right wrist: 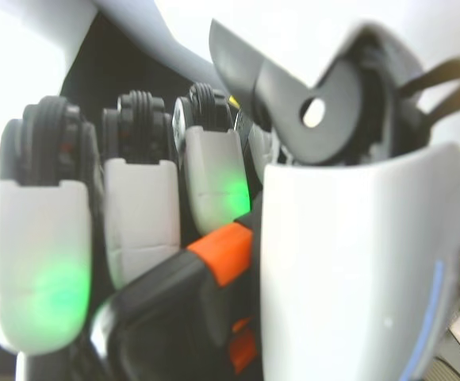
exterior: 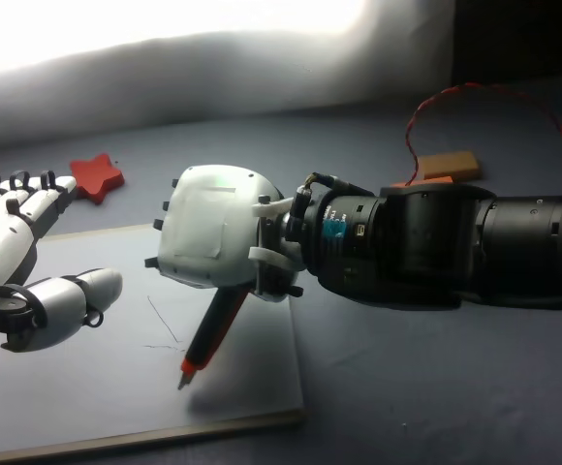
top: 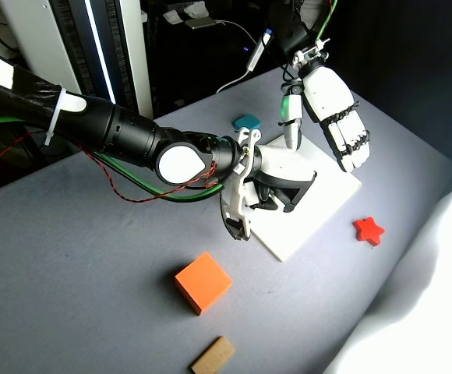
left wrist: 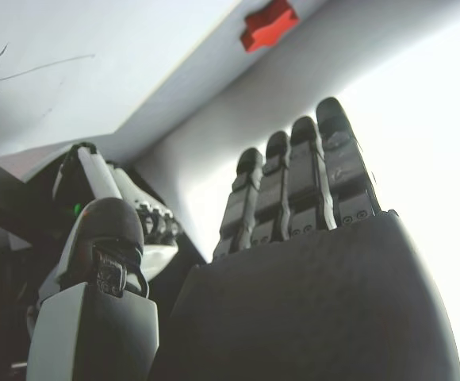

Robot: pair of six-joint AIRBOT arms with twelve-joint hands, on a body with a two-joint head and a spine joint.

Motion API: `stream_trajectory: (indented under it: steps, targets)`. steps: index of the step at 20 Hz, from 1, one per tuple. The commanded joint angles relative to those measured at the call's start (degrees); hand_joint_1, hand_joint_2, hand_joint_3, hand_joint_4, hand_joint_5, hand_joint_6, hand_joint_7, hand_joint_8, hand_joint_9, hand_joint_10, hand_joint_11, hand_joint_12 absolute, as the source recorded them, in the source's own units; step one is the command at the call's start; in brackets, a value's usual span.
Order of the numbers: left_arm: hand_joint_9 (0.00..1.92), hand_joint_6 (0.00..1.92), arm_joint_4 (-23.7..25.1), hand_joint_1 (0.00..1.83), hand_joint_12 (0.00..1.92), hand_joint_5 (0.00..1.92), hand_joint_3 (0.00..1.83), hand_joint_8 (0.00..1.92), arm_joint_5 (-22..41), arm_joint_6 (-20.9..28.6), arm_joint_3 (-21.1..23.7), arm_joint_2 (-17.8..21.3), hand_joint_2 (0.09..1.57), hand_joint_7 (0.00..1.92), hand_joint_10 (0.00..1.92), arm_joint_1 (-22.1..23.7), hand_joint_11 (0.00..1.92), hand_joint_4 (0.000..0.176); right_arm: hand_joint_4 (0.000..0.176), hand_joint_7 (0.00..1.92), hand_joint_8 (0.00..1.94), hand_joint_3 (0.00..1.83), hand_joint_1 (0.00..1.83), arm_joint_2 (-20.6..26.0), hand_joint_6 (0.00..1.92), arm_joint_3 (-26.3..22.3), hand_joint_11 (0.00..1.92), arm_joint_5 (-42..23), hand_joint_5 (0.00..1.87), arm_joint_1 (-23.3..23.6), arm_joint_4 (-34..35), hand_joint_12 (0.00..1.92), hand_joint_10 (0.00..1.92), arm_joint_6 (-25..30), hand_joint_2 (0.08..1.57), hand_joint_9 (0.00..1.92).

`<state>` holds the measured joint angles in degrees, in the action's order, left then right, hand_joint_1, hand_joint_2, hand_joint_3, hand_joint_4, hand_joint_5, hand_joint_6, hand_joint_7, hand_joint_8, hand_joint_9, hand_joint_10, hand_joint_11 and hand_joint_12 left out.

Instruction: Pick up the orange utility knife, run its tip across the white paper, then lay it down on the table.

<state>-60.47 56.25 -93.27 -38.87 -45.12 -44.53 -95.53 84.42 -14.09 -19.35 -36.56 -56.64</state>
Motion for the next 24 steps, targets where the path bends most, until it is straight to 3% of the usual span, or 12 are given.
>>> stream_trajectory:
  steps: [1,7,12,14,18,22,24]
  targets:
    - [0.03,0.0,2.8,0.11,0.29,0.01,0.0,0.0,5.6,0.1,-0.4,0.2,1.34,0.05,0.0,0.1,0.0,0.019,0.176,1.91,1.94,0.89,1.52,0.0,1.92,0.3,1.92,-5.6,1.67,0.1,-1.0,1.92,1.92,0.0,0.97,1.92]
    - [0.04,0.0,2.9,0.25,0.27,0.02,0.0,0.01,5.6,0.1,-0.4,0.2,1.32,0.06,0.0,0.0,0.0,0.018,0.176,1.92,1.94,0.89,1.54,-0.2,1.92,2.4,1.92,-8.0,1.7,-0.4,-7.3,1.92,1.92,0.0,0.97,1.92]
    - [0.04,0.0,2.9,0.23,0.29,0.01,0.0,0.0,5.9,0.1,-0.4,0.2,1.34,0.06,0.0,0.0,0.0,0.012,0.176,1.92,1.94,0.87,1.54,0.9,1.92,4.1,1.92,-9.8,1.7,-0.7,-8.9,1.92,1.92,0.5,0.97,1.92]
    - [0.05,0.0,2.9,0.23,0.35,0.01,0.0,0.0,5.9,0.1,-0.4,0.2,1.33,0.06,0.0,0.0,0.0,0.016,0.176,1.91,1.94,0.87,1.54,1.4,1.92,4.5,1.92,-10.1,1.67,-1.0,-9.1,1.92,1.92,0.6,0.97,1.92]
    - [0.02,0.0,2.9,0.26,0.27,0.01,0.0,0.0,5.9,0.0,-0.4,0.2,1.33,0.05,0.0,0.0,0.0,0.019,0.176,1.92,1.94,0.87,1.54,2.3,1.92,5.1,1.92,-11.0,1.68,-1.3,-9.1,1.92,1.92,1.2,0.98,1.92]
    - [0.03,0.0,2.9,0.26,0.31,0.01,0.0,0.0,5.9,-0.1,-0.4,0.2,1.33,0.06,0.0,0.0,0.0,0.014,0.176,1.91,1.94,0.86,1.53,2.3,1.92,5.0,1.92,-12.3,1.65,-0.4,-9.0,1.92,1.92,1.6,0.98,1.92]
    - [0.04,0.0,2.9,0.25,0.34,0.01,0.0,0.0,5.9,-0.1,-0.4,0.2,1.33,0.06,0.0,-0.1,0.0,0.016,0.176,1.9,1.94,0.86,1.51,2.8,1.92,3.7,1.92,-12.0,1.64,0.7,-5.0,1.92,1.92,1.6,0.99,1.92]
